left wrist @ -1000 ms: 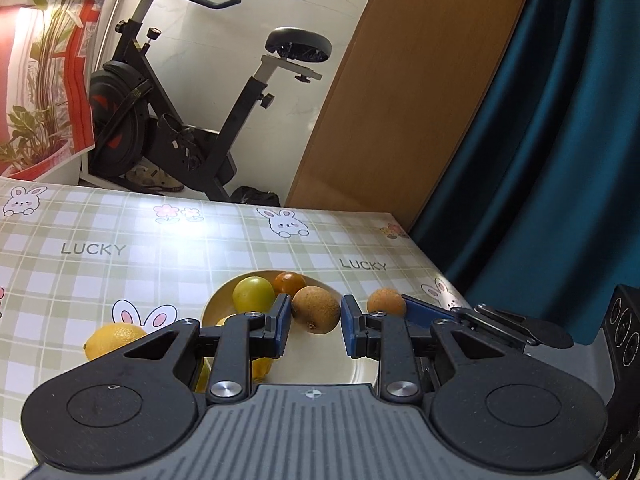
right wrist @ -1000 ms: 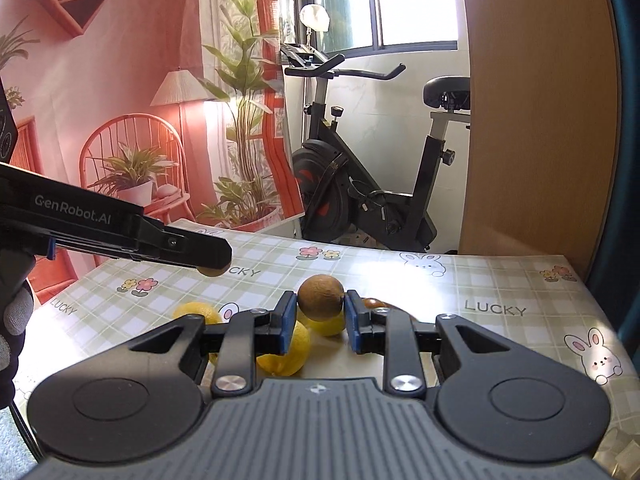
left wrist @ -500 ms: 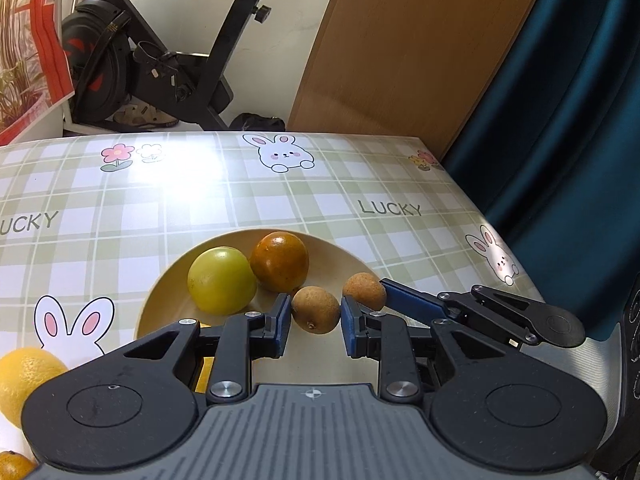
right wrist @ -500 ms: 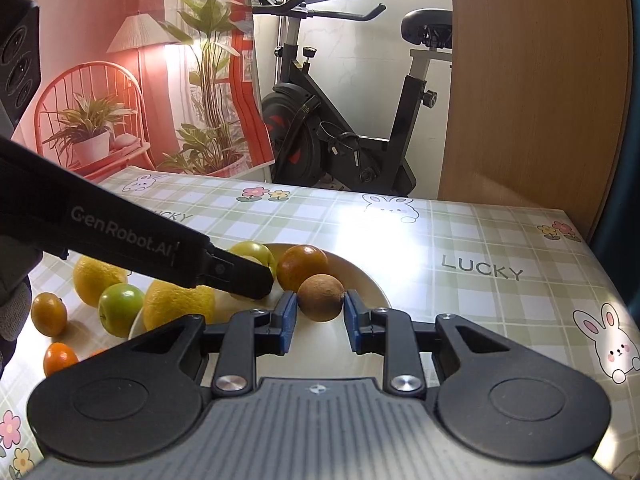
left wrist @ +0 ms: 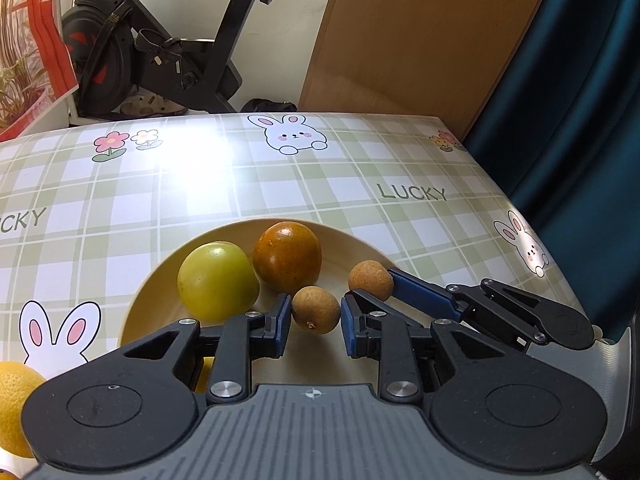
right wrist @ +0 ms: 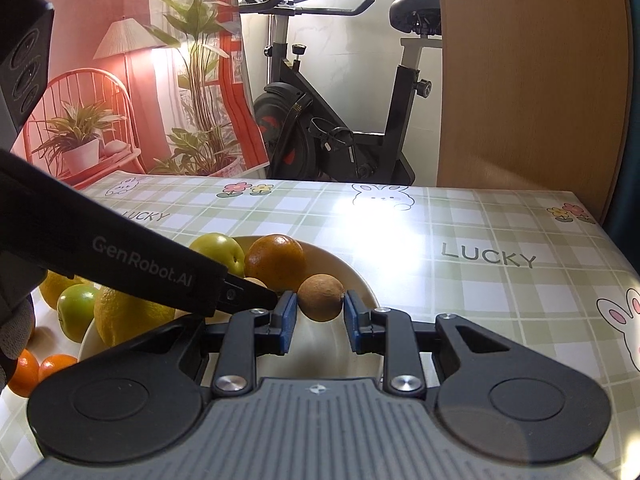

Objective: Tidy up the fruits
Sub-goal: 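Carry the kiwi in the left tool over the plate while the right tool carries its kiwi, then open the left tool on the plate while the right tool releases its kiwi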

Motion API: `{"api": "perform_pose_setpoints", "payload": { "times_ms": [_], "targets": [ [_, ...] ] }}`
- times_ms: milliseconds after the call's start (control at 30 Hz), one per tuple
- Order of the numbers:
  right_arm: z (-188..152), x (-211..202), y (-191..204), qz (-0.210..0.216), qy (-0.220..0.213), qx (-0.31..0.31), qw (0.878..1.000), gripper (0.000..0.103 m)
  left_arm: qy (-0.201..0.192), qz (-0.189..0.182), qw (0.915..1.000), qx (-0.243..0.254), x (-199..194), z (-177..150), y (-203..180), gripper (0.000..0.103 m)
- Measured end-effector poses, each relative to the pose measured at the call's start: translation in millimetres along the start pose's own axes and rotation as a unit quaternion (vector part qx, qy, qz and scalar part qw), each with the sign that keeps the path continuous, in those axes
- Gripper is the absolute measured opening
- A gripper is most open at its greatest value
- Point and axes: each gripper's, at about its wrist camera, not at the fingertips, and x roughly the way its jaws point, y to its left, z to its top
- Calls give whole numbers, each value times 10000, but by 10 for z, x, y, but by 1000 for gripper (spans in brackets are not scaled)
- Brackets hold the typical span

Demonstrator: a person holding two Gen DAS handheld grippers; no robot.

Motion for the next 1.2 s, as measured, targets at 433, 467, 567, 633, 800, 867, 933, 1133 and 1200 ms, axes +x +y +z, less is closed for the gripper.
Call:
{"api": "perform_pose_setpoints", "payload": {
  "times_ms": [433,467,567,633,800,867,933,1133,1200],
  "targets": [
    [-38,-27,29,-143,-208,-94,9996,28,47,58,10000,-14,49,45,-16,28],
    [-39,-28,26,-143,-209,-78,9997,29,47,60,10000,-21,50,44,-17,28],
    [-47,-37,5,-129,-211,-4,9997,29,20,47,10000,-51,27,41,-20,29],
    [-49,-48,-4,-151,-236,36,9996,29,-41,1,10000,-85,-21,42,-23,29],
    [-86,-160,-22,-334,-542,147,9979,29,-247,-41,9996,-90,-195,37,-36,29],
    [-99,-190,-22,-360,-613,168,9973,29,-355,-64,9992,-168,-287,18,-15,29],
    [-108,-213,-21,-361,-656,188,9970,29,-456,-57,9987,-224,-379,-6,13,29],
    [-113,-238,-36,-364,-708,244,9965,29,-765,32,9960,-454,-721,-108,232,29],
    [-109,-237,-30,-394,-707,247,9964,29,-861,94,9947,-562,-843,-165,332,29]
  ]
}}
